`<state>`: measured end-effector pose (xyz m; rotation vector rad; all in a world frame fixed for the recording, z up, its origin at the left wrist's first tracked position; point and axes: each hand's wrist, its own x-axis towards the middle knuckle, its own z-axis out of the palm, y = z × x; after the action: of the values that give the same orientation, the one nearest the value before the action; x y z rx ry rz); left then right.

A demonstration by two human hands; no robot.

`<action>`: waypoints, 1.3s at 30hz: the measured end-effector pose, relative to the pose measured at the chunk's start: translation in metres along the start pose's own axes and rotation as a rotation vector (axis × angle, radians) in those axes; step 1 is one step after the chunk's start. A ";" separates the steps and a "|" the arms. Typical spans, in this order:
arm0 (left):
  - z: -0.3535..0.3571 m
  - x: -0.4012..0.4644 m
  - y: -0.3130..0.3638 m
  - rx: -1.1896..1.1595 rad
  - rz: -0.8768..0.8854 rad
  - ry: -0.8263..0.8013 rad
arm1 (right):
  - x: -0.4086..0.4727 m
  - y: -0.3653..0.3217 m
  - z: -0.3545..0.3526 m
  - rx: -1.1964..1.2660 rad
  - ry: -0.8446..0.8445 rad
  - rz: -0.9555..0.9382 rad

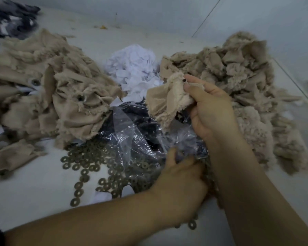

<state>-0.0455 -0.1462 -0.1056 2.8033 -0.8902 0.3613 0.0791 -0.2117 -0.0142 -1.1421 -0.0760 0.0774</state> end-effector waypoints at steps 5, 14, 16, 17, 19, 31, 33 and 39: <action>-0.012 -0.005 -0.019 -0.035 -0.072 0.038 | 0.000 -0.004 -0.002 -0.042 0.008 -0.008; -0.017 -0.010 -0.030 -0.136 -0.126 -0.048 | -0.005 -0.001 0.002 -0.102 -0.015 -0.029; -0.018 -0.010 -0.030 -0.177 -0.129 0.019 | -0.006 0.000 0.002 -0.101 -0.018 -0.022; -0.018 -0.009 -0.029 -0.185 -0.122 0.030 | -0.006 0.000 0.002 -0.100 -0.021 -0.019; -0.017 -0.004 -0.023 -0.109 -0.114 -0.007 | -0.006 0.001 0.003 -0.097 -0.026 -0.017; -0.016 -0.003 -0.021 0.090 -0.034 0.072 | -0.005 0.003 0.002 -0.114 -0.051 0.001; -0.015 -0.004 -0.022 0.077 -0.016 0.094 | -0.005 0.005 0.002 -0.130 -0.061 -0.002; -0.035 -0.008 -0.027 -0.328 -0.140 0.216 | -0.008 0.011 0.003 -0.176 -0.111 -0.006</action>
<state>-0.0419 -0.1117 -0.0765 2.4523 -0.6365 0.4417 0.0709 -0.2057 -0.0229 -1.3132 -0.1875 0.1307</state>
